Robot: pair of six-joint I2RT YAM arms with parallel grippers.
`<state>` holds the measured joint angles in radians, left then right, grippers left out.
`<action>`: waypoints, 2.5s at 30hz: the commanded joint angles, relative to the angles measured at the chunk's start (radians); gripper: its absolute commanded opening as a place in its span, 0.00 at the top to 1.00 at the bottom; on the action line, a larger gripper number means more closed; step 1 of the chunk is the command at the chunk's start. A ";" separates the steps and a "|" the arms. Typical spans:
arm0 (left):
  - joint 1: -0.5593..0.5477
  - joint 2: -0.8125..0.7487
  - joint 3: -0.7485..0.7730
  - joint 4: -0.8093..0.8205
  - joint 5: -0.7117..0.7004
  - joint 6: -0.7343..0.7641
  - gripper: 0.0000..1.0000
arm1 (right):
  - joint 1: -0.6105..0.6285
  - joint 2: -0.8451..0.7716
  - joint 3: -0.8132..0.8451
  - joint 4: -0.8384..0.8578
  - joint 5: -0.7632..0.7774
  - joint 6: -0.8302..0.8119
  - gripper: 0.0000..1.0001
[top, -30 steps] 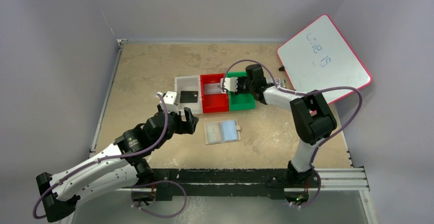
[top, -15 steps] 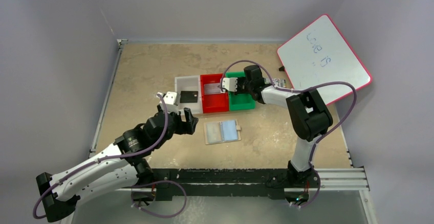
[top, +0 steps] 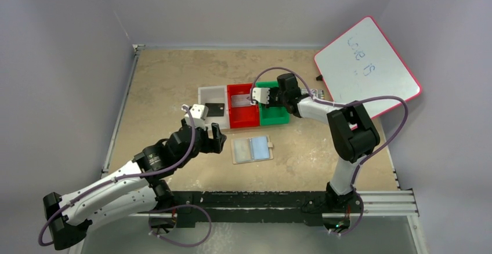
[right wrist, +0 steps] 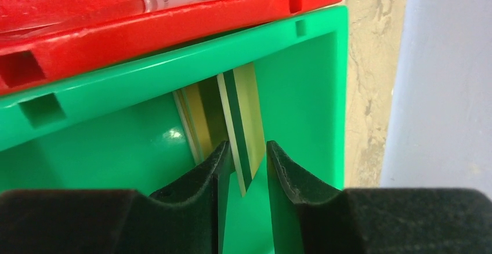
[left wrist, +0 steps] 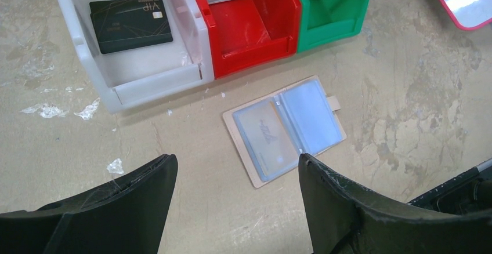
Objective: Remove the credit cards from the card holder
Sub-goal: Place the credit card in the storage box.
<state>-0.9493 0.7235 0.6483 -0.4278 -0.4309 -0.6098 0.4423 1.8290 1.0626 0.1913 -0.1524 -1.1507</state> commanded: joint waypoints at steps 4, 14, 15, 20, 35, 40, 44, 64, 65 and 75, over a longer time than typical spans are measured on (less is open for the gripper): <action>0.001 0.001 0.007 0.029 0.005 -0.001 0.24 | 0.002 -0.025 0.047 -0.058 -0.053 0.034 0.65; 0.002 0.016 0.005 0.023 0.002 -0.006 0.24 | 0.001 -0.018 0.063 -0.023 -0.061 0.092 0.64; 0.003 0.014 0.005 0.022 0.001 -0.008 0.24 | 0.002 -0.036 0.061 -0.015 -0.053 0.114 0.64; 0.001 -0.004 0.007 0.007 -0.024 -0.018 0.24 | 0.002 -0.164 0.006 0.115 -0.075 0.495 0.60; 0.002 -0.093 0.004 -0.035 -0.159 -0.067 0.24 | 0.021 -0.217 0.027 -0.175 0.134 1.466 0.74; 0.002 -0.104 -0.003 -0.036 -0.166 -0.077 0.24 | 0.026 -0.167 0.044 -0.225 0.171 1.513 0.79; 0.001 -0.102 -0.001 -0.041 -0.163 -0.081 0.24 | 0.029 -0.107 0.070 -0.244 0.165 1.517 0.79; 0.002 -0.068 0.012 -0.026 -0.155 -0.080 0.24 | 0.041 0.068 0.148 -0.191 0.298 1.528 0.85; 0.003 -0.064 0.014 -0.025 -0.154 -0.079 0.24 | 0.041 0.069 0.154 -0.193 0.298 1.527 0.85; 0.002 -0.030 0.004 0.003 -0.115 -0.097 0.24 | 0.043 0.077 0.178 -0.174 0.273 1.540 0.84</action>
<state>-0.9493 0.6884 0.6476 -0.4808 -0.5652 -0.6815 0.4789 1.9034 1.1809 -0.0116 0.1135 0.3695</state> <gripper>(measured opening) 0.761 0.158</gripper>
